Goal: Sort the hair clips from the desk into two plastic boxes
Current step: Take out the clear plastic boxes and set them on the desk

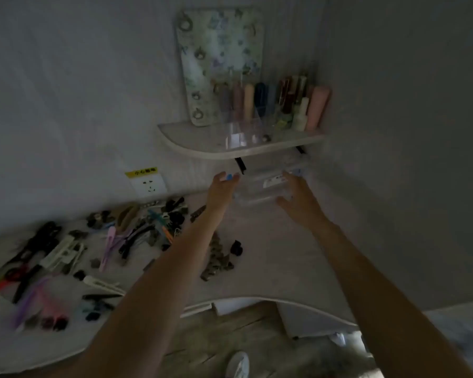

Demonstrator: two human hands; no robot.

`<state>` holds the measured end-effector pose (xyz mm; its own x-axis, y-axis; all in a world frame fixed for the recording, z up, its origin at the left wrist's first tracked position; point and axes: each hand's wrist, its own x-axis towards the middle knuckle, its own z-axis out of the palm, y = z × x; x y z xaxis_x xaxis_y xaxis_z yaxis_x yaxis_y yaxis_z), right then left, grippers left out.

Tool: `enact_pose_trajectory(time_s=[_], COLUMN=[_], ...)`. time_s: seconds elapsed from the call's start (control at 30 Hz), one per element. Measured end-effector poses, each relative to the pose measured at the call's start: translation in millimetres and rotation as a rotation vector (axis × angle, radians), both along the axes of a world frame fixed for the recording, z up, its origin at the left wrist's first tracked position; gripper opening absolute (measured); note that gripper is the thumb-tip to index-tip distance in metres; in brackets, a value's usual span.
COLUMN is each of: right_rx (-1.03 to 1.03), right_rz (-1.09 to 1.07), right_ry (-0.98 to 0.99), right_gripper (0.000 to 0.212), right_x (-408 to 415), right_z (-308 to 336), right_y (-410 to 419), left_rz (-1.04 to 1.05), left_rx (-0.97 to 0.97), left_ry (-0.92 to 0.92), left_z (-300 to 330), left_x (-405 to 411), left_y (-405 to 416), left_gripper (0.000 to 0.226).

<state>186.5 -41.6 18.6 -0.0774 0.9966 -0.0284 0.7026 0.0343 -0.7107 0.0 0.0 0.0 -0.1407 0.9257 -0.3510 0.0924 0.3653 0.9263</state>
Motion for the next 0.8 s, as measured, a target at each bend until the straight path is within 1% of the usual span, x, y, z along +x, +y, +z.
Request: enact_pose_trajectory(time_s=[0.07,0.13,0.17,0.27,0.33,0.4,0.47,0.53,0.6,0.67,0.7,0.73,0.8], right_rx=[-0.011,-0.029,-0.025,0.006,0.017,0.049,0.128,0.214,0.216,0.149,0.111,0.086,0.065], right_rz=[-0.043,-0.082,-0.11,-0.194,-0.245,-0.32,-0.437,-0.52,-0.516,-0.475,-0.458,-0.443,-0.443], right_ry=[0.051,0.106,0.144,0.285,0.343,0.352,0.328,0.285,0.325,0.416,0.428,0.402,0.29], right_gripper=[0.068,0.069,0.068,0.063,0.057,0.051,0.047,0.046,0.048,0.048,0.047,0.044,0.035], right_x=[-3.5,-9.3,-9.4,-7.9,-6.1,-2.4,5.2,15.7,24.2,30.6,32.8,35.2,39.6], right_z=[-1.1,-2.2,-4.6,-3.4,-3.0,-4.1,-7.4,-10.9,-12.5,-12.0,-11.5,-12.7,-16.5], right_y=[11.3,18.8,23.1,22.8,15.2,-0.4,-18.9,-36.2,-53.9,-68.1,-73.7,-80.0,-93.2], left_rz=[0.076,0.101,0.092,0.038,0.017,0.013,0.003,-0.018,-0.038,-0.072,-0.102,-0.134,-0.193], left_rx=[-0.039,-0.064,-0.062,0.005,0.057,0.105,0.141,0.189,0.229,0.26,0.275,0.285,0.287], left_ry=[-0.149,-0.212,-0.212,-0.072,-0.007,0.004,0.003,0.041,0.082,0.097,0.118,0.147,0.202], left_z=[-3.9,-5.6,-8.2,-7.9,-7.5,-6.4,-5.3,-4.5,-5.8,-5.6,-4.8,-3.5,-3.6], left_x=[11.6,23.2,27.8,30.9,28.7,25.1,18.8,13.4,9.0,5.3,3.8,3.1,1.7], left_y=[15.1,27.8,34.3,39.0,28.3,7.7,-15.3,-36.3,-58.0,-79.6,-88.5,-97.3,-111.0], left_gripper=[0.065,0.066,0.064,0.052,0.043,0.038,0.039,0.04,0.036,0.035,0.037,0.04,0.041])
